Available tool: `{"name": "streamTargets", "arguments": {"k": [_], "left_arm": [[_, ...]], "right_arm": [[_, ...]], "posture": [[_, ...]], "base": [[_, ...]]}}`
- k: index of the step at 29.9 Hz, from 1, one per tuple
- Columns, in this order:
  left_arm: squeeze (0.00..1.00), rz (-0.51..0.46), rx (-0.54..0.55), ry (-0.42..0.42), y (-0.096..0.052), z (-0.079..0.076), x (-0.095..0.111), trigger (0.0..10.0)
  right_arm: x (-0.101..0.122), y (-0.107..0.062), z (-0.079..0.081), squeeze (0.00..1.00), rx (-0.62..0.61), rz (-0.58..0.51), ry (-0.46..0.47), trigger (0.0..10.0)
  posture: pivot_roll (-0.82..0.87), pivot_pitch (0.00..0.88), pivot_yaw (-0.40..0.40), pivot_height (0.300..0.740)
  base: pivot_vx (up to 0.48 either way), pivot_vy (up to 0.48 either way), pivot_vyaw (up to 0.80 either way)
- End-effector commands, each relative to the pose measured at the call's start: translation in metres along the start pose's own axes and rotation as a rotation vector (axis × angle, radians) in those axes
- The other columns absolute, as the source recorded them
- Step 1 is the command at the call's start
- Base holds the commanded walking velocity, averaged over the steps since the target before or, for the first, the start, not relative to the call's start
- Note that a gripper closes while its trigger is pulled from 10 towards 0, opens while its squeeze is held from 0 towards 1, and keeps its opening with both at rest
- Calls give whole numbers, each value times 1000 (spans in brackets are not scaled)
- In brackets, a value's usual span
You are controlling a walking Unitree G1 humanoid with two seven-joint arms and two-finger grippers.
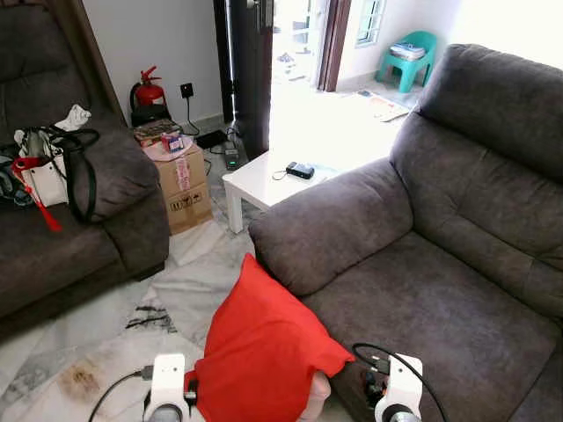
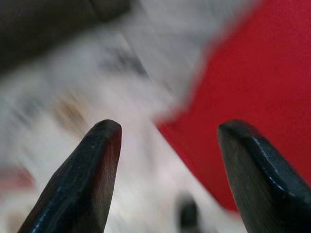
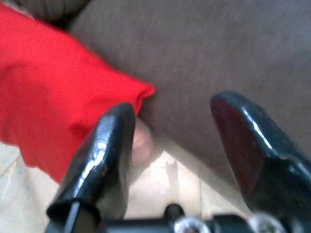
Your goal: Move the pillow to the sofa from floor
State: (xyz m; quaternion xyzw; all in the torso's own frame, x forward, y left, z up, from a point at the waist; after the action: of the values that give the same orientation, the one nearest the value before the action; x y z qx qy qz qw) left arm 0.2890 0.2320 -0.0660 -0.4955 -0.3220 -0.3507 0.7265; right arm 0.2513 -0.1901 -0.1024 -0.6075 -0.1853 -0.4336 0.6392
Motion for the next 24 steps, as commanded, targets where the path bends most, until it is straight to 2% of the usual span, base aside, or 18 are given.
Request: {"name": "streamTargets", "arguments": {"k": [1, 2, 5, 6, 7, 8, 11, 12, 15, 17, 19, 21, 22, 24], "left_arm": [[0, -283, 118, 36, 14, 39, 85, 10000], [0, -352, 120, 53, 12, 39, 101, 10000], [0, -476, 95, 84, 6, 34, 129, 10000], [0, -564, 79, 80, 0, 30, 149, 10000], [0, -564, 79, 80, 0, 30, 149, 10000], [0, -614, 73, 75, -5, 27, 159, 10000], [0, -676, 57, 81, -13, 21, 170, 10000], [0, -727, 41, 88, -20, 15, 178, 10000], [0, -794, 10, 98, -35, 5, 186, 10000], [0, -803, 6, 94, -39, 3, 186, 10000], [0, -830, -19, 133, -52, -2, 182, 10000], [0, -832, -14, 144, -57, -1, 178, 10000], [0, -803, 1, 116, -60, 5, 170, 10000], [0, -782, -1, 96, -61, 6, 166, 10000]], "right_arm": [[109, 13, -25, 0, -14, -293, -5, 10000], [130, 12, -20, 0, 5, -365, -34, 10000], [151, 8, -8, 0, 44, -459, -48, 10000], [162, 3, 3, 0, 85, -519, -74, 10000], [162, 3, 3, 0, 85, -519, -74, 10000], [166, 0, 9, 0, 107, -551, -88, 10000], [170, -5, 14, 0, 127, -592, -96, 10000], [172, -11, 18, 0, 140, -628, -100, 10000], [172, -24, 24, 0, 181, -677, -143, 10000], [172, -26, 24, 0, 183, -682, -147, 10000], [166, -38, 18, 0, 188, -697, -156, 10000], [161, -43, 12, 0, 172, -691, -167, 10000], [155, -48, 5, 0, 156, -684, -161, 10000], [152, -52, 6, 0, 161, -677, -169, 10000]], "posture": [[-21, 0, -29, 740], [-20, 0, -29, 740], [-20, 0, -27, 740], [-20, 0, -27, 740], [-20, 0, -27, 740], [-19, 0, -28, 740], [-16, 0, -29, 740], [-17, 0, -30, 740], [-16, 0, -33, 740], [-16, 0, -33, 740], [-25, 0, -33, 740], [-24, 0, -34, 740], [-20, 0, -35, 740], [-20, 0, -36, 740]], "base": [[0, 0, 0], [0, 0, 0], [0, 0, 0], [0, 0, 0], [0, 0, 0], [0, 0, 0], [0, 0, 0], [0, 0, 0], [0, 0, 0], [0, 0, 0], [0, 0, 0], [0, 0, 0], [0, 0, 0], [0, 0, 0]]}}
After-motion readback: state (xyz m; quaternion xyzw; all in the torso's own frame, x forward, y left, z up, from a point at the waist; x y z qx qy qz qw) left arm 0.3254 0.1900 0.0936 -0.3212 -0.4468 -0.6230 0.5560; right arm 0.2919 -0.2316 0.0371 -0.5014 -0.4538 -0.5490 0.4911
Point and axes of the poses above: a point about 5 cm out from each wrist's last joint towards the gripper, its own y axis pointing out of the wrist towards the gripper, its own x axis along the axis of the wrist's last joint, z = x × y, the point moved 6 cm from there along y, pointing out of the wrist towards the gripper, and after that the axes turned 7 degrees about y, right-handed, at the moved point
